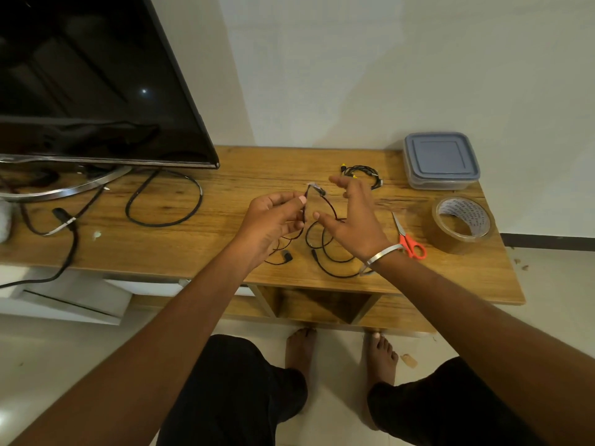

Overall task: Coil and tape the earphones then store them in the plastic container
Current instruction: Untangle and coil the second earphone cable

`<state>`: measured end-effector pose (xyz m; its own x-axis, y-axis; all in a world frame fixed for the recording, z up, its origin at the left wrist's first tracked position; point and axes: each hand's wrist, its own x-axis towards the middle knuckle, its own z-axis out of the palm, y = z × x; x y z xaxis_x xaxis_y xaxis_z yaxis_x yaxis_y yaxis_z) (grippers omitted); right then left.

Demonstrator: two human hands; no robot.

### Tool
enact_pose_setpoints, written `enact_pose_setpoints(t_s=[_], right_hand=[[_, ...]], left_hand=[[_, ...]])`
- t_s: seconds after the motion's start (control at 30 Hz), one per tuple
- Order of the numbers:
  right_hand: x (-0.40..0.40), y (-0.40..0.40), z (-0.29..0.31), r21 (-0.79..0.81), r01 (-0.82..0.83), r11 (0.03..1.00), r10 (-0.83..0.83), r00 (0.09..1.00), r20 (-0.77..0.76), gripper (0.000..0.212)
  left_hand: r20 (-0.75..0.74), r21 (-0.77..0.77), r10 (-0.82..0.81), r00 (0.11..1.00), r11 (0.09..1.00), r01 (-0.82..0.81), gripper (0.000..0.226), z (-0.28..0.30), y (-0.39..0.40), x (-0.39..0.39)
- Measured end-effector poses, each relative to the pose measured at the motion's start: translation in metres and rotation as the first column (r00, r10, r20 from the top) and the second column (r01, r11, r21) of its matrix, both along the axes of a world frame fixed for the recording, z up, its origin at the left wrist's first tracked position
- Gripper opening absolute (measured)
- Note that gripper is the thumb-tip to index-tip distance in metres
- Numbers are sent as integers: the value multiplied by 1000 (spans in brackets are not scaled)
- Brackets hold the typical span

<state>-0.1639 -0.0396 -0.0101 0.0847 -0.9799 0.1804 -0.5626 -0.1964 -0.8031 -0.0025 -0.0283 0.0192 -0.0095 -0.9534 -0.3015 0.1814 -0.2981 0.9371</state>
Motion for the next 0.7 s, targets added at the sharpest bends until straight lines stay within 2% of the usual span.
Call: enact_pose_setpoints(t_s=[0.07,0.13,0.23,0.33,0.43,0.7], right_hand=[[3,5,0,-111,39,993,-43,999,-33,56],[6,8,-1,-143,22,990,-29,999,-46,41],[10,8,-4,-107,-74,991,73,997,-6,19],[15,7,-3,-24,-59,998,62,986,153,9],[17,5,-1,86,-24,996,-5,946,324,9],[13,4,6,191,-113,975,16,895,445,9]], left_hand=[[-34,4,31,999,1000,-30,4,2,-2,0],[-28,7,43,999,999,-43,3,3,-4,0],[36,4,28,999,1000,-28,3,2,-5,1],[135,-28,-3,991,1000,7,5,-1,-2,1],[197,-62,-3,980,998,15,4,-2,1,0],[233,-107,20,972,994,6,4,-1,2,0]])
